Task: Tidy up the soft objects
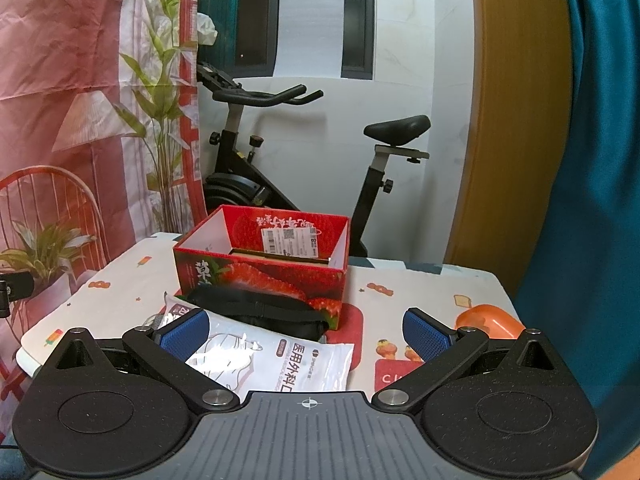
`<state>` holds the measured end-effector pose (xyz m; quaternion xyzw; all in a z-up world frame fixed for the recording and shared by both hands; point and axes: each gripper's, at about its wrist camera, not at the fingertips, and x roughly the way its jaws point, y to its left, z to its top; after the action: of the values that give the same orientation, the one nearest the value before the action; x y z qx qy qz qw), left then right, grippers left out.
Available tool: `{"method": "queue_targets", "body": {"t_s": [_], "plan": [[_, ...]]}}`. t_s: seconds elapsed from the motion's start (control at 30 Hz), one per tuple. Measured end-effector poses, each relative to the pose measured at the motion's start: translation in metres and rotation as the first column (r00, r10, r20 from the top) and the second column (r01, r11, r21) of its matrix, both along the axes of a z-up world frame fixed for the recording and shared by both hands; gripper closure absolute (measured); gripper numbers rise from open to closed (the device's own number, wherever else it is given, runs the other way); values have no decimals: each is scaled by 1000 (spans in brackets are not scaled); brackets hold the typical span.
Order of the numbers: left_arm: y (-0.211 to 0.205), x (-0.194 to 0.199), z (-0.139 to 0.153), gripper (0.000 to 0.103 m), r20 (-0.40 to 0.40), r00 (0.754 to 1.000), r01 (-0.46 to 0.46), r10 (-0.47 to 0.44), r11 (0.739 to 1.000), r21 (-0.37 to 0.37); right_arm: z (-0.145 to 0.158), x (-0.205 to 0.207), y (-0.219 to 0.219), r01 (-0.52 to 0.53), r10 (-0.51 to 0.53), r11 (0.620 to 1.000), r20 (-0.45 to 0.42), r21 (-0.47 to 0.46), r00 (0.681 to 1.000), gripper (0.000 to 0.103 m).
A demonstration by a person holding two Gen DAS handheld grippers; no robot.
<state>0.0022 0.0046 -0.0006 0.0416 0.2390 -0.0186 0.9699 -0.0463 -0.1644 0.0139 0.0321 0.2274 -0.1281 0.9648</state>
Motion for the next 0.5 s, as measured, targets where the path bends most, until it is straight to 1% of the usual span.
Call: {"method": "queue_targets", "body": {"t_s": [0.5], "plan": [[0,-1,-1,0,1,1000,-1,1,1000,0,0,0,0,0,0,1000,0,3,1000,0]]}}
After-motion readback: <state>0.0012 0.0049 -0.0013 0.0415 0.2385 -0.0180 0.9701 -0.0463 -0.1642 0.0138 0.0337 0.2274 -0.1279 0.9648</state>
